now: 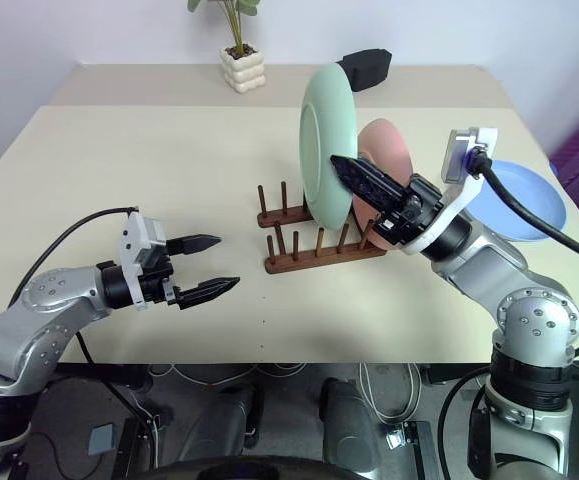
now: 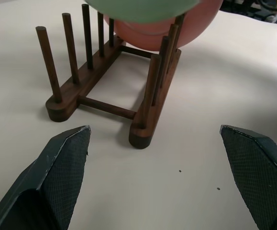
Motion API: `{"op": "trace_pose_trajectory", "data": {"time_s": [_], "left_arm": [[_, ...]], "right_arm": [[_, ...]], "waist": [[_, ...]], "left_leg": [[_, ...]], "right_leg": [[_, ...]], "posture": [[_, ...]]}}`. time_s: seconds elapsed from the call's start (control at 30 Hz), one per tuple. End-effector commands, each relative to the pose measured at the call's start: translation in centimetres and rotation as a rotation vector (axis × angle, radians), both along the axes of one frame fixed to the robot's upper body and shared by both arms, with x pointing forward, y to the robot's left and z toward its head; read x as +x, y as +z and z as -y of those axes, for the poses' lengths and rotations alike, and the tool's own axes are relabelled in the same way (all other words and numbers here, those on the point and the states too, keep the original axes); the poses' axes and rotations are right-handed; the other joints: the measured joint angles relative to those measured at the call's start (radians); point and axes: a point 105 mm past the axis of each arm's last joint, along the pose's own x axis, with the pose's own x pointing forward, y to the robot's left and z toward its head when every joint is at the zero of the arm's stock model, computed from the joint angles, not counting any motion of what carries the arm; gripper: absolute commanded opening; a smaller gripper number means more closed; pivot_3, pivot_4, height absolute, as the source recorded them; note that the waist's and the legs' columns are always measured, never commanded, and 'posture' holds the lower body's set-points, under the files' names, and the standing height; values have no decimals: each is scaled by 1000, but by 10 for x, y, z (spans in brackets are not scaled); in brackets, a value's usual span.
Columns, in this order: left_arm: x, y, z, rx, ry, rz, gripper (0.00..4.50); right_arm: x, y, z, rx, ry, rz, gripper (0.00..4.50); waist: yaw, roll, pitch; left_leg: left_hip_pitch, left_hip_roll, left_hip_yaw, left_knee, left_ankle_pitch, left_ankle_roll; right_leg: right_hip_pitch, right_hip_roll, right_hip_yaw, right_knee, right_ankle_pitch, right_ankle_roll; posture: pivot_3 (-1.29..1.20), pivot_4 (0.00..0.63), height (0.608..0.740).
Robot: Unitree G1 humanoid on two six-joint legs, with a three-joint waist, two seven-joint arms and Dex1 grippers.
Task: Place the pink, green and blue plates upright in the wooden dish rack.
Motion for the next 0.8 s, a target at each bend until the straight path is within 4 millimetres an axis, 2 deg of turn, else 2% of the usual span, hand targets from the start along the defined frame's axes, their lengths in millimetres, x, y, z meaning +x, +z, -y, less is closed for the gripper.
{"op": "trace_pose_trajectory", "data": {"time_s": [0.03,0.5,0.8], "left_arm": [[-2,9,5,-2,-24,51,4445],[-2,6,1,7,-16,46,4445],[0,4,-8,31,0,39,4445]], "right_arm": [[-3,4,0,38,8,12,0],[1,2,3,52,-9,-1,0],[2,5,4,58,-28,25,0]], "waist": [[0,0,0],[0,0,0],[0,0,0]], "left_leg": [[0,0,0,0,0,0],[0,0,0,0,0,0],[0,0,0,0,0,0]], "right_leg": [[0,0,0,0,0,0],[0,0,0,0,0,0],[0,0,0,0,0,0]], "posture": [[0,150,739],[0,150,739],[0,150,739]]}}
